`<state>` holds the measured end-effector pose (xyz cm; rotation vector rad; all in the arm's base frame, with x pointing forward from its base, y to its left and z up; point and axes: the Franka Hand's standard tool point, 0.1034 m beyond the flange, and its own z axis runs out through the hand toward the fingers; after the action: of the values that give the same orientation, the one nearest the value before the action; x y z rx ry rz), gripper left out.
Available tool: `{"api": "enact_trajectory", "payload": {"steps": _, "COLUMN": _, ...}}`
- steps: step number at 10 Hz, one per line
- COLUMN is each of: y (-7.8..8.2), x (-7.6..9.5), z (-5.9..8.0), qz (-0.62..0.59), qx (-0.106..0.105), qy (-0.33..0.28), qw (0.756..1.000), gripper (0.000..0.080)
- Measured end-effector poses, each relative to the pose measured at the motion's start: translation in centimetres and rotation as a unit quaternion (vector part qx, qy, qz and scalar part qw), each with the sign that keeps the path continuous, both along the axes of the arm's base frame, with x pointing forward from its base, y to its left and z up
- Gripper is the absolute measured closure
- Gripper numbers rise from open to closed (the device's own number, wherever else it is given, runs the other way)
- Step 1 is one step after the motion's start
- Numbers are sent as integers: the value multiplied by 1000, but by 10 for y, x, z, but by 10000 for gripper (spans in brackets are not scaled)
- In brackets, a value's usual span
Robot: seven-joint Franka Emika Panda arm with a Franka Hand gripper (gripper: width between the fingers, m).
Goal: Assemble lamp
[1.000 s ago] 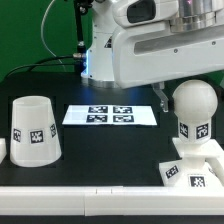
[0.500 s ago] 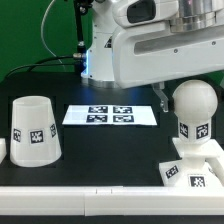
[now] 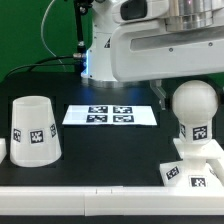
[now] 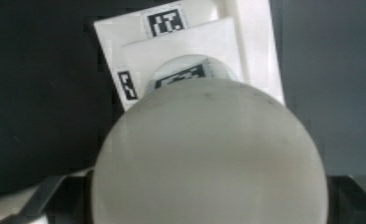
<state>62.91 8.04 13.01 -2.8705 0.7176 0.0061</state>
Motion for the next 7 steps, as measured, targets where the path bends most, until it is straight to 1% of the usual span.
{"api": "enact_trajectory", "payload": {"steps": 1, "y": -4, "x": 1, "z": -1, "qz": -73, "qx": 8, "qy": 3, "qw": 997, "gripper": 229}}
{"api": "enact_trajectory", "payload": {"steps": 2, "y": -4, "x": 1, "z": -1, "qz": -124, "qx": 10, "qy": 13, "qw": 992, "gripper": 229}}
{"api": "enact_trajectory", "payload": {"steps": 3, "y": -2, "x": 0, "z": 1, "qz": -131, "qx": 8, "qy": 17, "qw": 991, "gripper": 229}}
{"api": "enact_trajectory", "payload": {"steps": 4, "y": -3, "x": -1, "z": 0, "qz": -159, "qx": 11, "qy": 23, "qw": 987, "gripper": 229}}
{"api": "enact_trajectory", "payload": {"steps": 6, "y": -4, "x": -1, "z": -1, "qz": -224, "qx": 14, "qy": 36, "qw": 974, "gripper": 229}}
{"api": "enact_trajectory", "payload": {"steps": 7, "y": -4, "x": -2, "z": -1, "qz": -287, "qx": 19, "qy": 51, "qw": 957, "gripper": 229}}
